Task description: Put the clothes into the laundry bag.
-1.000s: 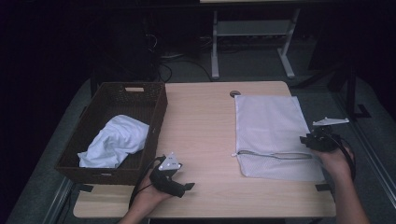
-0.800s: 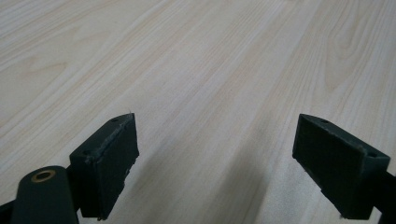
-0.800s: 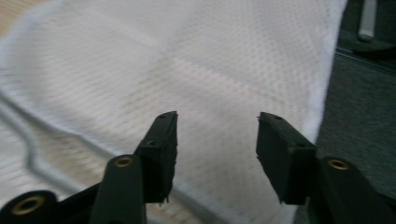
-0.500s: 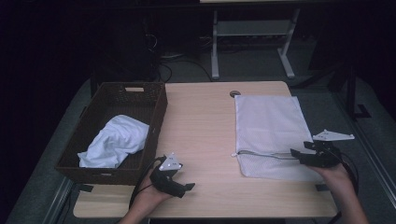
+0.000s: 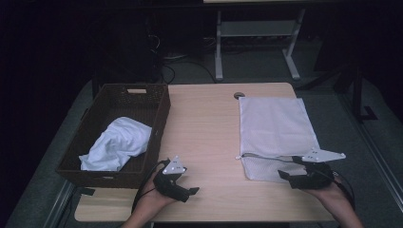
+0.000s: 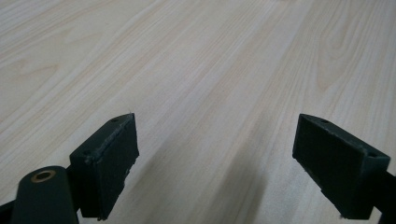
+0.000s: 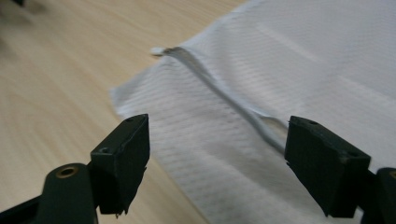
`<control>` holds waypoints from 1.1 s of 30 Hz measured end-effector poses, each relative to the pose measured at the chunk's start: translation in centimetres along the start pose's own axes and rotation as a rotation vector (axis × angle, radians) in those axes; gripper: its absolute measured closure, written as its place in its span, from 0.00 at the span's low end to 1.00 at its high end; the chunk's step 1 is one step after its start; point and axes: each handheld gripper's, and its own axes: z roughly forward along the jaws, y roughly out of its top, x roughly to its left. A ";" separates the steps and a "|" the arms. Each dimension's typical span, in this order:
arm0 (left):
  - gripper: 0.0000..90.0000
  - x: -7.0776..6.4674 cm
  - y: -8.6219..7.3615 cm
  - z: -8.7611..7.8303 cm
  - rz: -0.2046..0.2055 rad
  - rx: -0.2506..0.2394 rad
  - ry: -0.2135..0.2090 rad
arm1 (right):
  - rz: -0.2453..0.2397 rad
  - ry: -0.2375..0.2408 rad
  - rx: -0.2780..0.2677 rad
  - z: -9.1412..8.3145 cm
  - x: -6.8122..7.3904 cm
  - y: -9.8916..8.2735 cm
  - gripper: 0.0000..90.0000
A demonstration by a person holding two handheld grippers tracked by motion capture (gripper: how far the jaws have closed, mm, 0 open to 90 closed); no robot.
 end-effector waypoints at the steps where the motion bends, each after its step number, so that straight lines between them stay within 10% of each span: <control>1: 0.15 0.0 0.0 0.0 0.001 0.001 -0.002 | -0.011 0.012 0.001 0.2 0.4 0.1 0.21; 14: 0.15 -0.5 0.1 0.4 0.014 0.013 -0.029 | -0.109 0.117 0.017 2.9 4.9 0.8 0.11; 33: 0.15 -0.8 3.2 -1.0 0.033 0.075 -0.081 | -0.105 0.134 0.039 4.4 5.0 0.1 0.12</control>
